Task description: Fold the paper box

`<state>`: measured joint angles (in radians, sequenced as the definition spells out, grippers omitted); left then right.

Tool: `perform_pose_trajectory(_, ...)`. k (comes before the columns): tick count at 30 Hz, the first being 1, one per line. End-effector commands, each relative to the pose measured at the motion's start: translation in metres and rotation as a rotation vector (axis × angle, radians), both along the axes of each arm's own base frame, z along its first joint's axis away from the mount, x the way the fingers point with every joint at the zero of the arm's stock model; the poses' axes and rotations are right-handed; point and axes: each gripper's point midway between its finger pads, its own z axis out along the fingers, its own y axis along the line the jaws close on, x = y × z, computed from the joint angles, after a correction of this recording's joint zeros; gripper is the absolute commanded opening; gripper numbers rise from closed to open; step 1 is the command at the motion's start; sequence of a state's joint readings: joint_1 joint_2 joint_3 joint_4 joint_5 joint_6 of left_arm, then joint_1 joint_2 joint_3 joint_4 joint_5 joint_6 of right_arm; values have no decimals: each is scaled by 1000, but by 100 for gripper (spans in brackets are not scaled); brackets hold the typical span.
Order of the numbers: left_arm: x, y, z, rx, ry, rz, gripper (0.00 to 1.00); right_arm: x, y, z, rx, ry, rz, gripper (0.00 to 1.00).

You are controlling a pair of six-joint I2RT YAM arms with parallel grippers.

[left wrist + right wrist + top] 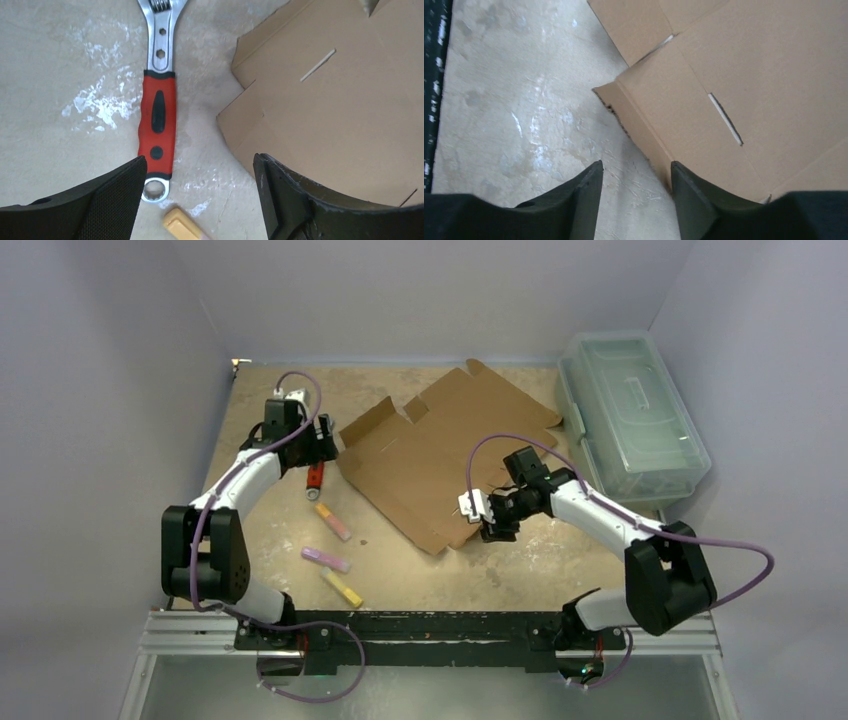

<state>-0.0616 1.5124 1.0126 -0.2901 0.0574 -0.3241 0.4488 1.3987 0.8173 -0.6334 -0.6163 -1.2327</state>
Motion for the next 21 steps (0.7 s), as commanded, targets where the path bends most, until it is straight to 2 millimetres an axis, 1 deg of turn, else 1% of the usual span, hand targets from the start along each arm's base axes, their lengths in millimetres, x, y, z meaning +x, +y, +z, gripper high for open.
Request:
perform_pose_trajectory(1,-20,-8,-2,-62,35,-10,75,1,17,55,165,1,-24,59)
perform_pose_trajectory(3,-37,-18,-7,-147,67,16,71,-2,18,76,228,16,-21,69)
perform_pose_trajectory(6,-70,-25,-16,-236,123,77,70,-5,12,100,290,24,-27,74)
perform_pose_trajectory(8,-90,-23,-17,-258,134,135,70,-4,7,112,317,22,-54,76)
perform_pose_trajectory(9,-101,-23,-22,-268,145,175,70,-4,7,117,323,20,-72,77)
perform_pose_trajectory(11,-119,-14,-22,-249,155,267,73,-1,5,121,321,12,-114,78)
perform_pose_trajectory(12,-126,-14,-21,-245,164,286,74,1,3,122,316,4,-128,80)
perform_pose_trajectory(14,-136,-16,-17,-260,162,299,75,6,-1,122,300,-8,-176,82)
perform_pose_trajectory(16,-144,-15,-16,-255,174,311,76,7,-4,121,278,-1,-206,83)
perform_pose_trajectory(17,-147,-14,-16,-246,173,316,76,7,-5,124,276,1,-209,83)
perform_pose_trajectory(18,-150,-11,-18,-237,176,333,77,5,-3,126,285,16,-207,83)
perform_pose_trajectory(21,-158,5,-31,-188,209,481,77,0,3,129,329,44,-209,84)
